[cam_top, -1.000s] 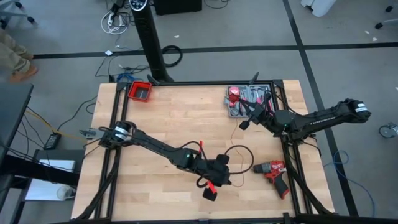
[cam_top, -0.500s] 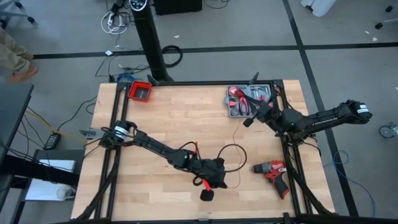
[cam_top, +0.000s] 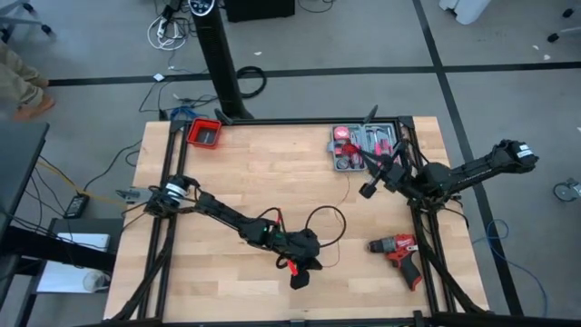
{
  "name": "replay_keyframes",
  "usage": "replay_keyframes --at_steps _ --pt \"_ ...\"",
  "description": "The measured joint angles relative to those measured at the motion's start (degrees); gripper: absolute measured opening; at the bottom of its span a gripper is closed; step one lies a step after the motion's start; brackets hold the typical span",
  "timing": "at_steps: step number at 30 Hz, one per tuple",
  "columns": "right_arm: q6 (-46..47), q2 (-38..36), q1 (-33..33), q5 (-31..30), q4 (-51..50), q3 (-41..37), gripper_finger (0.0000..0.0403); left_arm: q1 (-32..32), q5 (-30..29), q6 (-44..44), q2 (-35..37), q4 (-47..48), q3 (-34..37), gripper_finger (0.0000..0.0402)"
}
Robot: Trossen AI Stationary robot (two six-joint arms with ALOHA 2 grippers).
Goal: Coil cords
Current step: Uncoil the red wire from the black spool
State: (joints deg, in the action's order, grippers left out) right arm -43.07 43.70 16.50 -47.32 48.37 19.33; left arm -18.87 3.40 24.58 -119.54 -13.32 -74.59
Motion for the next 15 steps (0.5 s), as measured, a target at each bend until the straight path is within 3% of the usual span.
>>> replay_keyframes --at_steps 11,15 --pt "-2.5 -0.9 6.6 -2.5 0.8 0.0 0.0000 2.0 -14.9 -3.5 12.1 19.1 2.5 0.0000" --pt "-3.5 -0.9 8.4 -5.4 0.8 0.0 0.0000 2.4 -17.4 -2.1 16.1 27.8 2.5 0.0001"
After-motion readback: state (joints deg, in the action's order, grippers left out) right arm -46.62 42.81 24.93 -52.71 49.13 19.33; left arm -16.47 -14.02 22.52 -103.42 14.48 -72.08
